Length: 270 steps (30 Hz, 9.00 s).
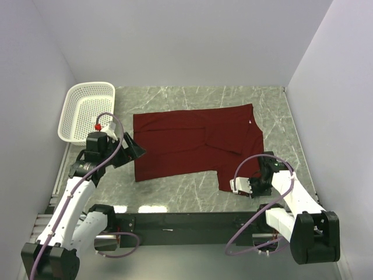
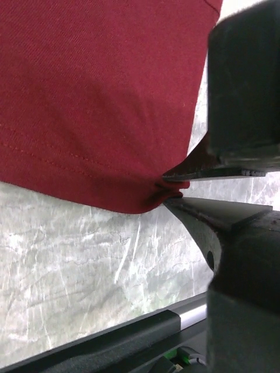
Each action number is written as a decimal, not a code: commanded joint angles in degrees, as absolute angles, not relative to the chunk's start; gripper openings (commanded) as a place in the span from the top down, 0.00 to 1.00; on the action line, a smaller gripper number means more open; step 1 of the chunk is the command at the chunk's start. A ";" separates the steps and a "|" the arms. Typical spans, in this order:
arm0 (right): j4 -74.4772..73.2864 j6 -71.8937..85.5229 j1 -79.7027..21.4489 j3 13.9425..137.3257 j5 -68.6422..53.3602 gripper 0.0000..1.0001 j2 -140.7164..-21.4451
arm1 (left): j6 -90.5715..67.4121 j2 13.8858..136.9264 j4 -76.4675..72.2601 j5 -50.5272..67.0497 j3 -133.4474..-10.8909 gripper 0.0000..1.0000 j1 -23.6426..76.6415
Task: Fold and stack the t-shirts
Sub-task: Fold the tshirt
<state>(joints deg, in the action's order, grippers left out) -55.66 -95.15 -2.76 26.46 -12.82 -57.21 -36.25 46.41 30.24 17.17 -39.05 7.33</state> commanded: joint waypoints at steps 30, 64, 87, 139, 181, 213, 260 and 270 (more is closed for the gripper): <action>-50.45 -74.97 6.15 39.46 -31.90 1.00 -60.82 | -63.20 60.10 38.41 4.66 -29.80 0.43 11.07; -54.23 -69.71 20.82 50.44 -46.57 1.00 -63.18 | -54.67 66.97 30.32 4.74 -39.81 1.00 9.41; -48.52 -57.23 26.46 64.07 -49.92 1.00 -76.55 | -46.67 82.25 28.30 7.12 -54.65 1.00 4.31; -42.10 -47.11 24.70 66.97 -45.79 1.00 -85.69 | -43.59 96.24 28.39 5.89 -65.30 1.00 4.39; -39.73 -41.22 16.79 79.19 -37.97 1.00 -96.59 | -45.70 87.89 27.07 5.01 -55.02 1.00 4.39; -45.52 -52.35 18.98 73.32 -46.14 1.00 -84.57 | -46.40 77.27 30.15 8.51 -54.50 1.00 4.31; -45.35 -53.34 16.61 72.25 -50.27 1.00 -85.08 | -56.15 64.96 34.10 18.45 -37.01 1.00 4.39; -43.16 -51.42 16.61 72.59 -51.15 1.00 -82.79 | -67.48 68.01 35.60 25.75 -38.67 1.00 3.43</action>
<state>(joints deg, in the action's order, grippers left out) -44.99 -52.25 16.64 71.55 -49.30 -84.12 -62.26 65.67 35.83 21.74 -36.42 4.10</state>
